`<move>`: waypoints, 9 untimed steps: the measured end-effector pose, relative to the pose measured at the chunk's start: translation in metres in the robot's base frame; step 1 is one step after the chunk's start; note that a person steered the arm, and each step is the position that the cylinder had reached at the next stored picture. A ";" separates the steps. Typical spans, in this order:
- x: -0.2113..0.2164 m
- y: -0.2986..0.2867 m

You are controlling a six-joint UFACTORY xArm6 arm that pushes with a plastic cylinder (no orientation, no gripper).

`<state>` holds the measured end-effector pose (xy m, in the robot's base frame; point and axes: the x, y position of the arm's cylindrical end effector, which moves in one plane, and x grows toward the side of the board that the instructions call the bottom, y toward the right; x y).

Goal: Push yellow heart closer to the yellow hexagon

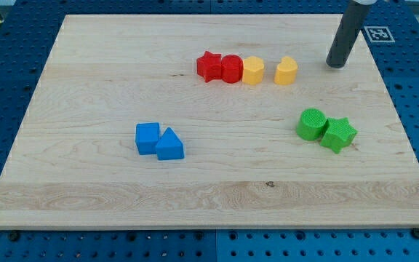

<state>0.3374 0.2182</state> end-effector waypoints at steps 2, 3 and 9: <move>0.001 -0.050; 0.002 -0.063; 0.038 -0.040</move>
<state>0.3756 0.1779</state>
